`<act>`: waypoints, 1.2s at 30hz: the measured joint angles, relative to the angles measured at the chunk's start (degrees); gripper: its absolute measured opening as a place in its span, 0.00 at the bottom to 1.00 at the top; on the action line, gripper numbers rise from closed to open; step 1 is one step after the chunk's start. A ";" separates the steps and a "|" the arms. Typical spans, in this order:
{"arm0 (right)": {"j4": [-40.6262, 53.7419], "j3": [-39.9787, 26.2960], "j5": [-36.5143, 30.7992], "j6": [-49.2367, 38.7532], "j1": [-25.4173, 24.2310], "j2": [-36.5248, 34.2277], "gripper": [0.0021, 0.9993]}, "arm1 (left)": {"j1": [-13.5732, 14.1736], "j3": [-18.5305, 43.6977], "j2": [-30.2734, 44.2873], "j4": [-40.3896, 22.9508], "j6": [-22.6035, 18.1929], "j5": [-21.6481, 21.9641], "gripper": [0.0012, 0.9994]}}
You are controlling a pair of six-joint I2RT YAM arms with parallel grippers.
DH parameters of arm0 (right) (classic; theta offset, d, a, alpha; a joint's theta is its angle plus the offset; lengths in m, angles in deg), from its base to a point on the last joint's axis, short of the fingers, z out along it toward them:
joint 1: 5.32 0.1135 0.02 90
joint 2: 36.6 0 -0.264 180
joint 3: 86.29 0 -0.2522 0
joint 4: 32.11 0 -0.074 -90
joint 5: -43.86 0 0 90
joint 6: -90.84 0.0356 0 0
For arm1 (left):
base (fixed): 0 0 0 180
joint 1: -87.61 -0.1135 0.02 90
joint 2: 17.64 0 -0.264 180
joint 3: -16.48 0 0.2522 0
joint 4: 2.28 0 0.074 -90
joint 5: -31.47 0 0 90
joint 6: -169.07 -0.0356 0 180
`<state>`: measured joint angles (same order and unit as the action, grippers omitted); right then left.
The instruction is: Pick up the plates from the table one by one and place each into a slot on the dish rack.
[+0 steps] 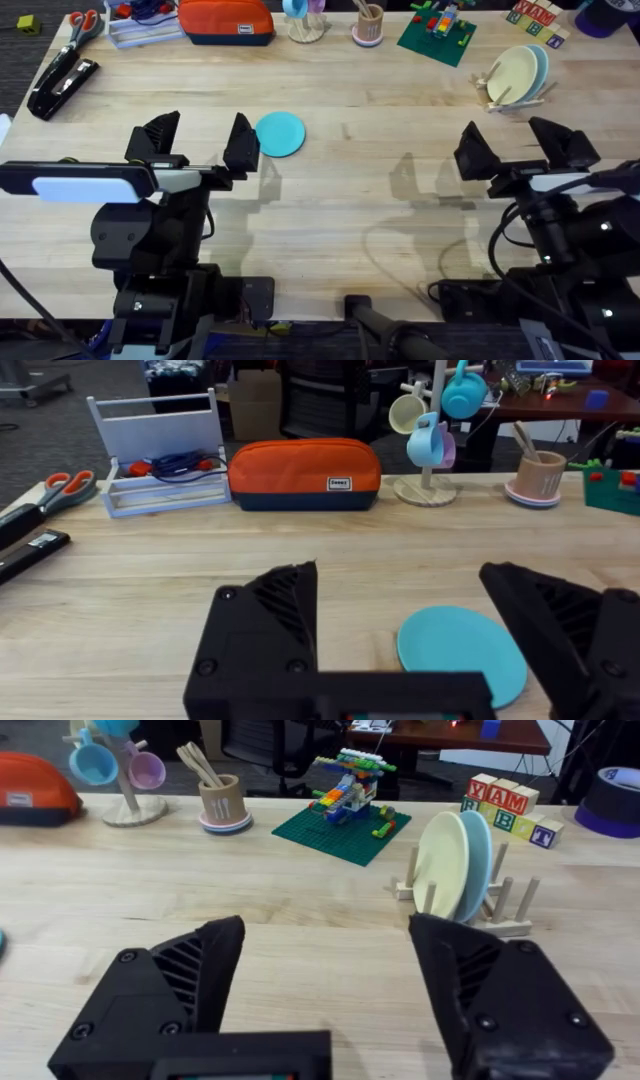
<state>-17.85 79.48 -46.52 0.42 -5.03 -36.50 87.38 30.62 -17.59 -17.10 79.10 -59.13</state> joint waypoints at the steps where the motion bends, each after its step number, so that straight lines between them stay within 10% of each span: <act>1: 0.00 0.00 0.00 0.00 0.00 0.00 1.00 | 0.00 0.00 0.00 0.00 0.00 0.00 0.99; 36: 0.79 -0.17 0.35 0.00 0.00 0.00 0.99 | 0.00 1.88 0.00 -6.28 -0.04 -0.02 0.99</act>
<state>-17.07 79.30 -46.17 0.42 -5.03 -36.50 87.38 32.51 -17.59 -23.38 79.06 -59.15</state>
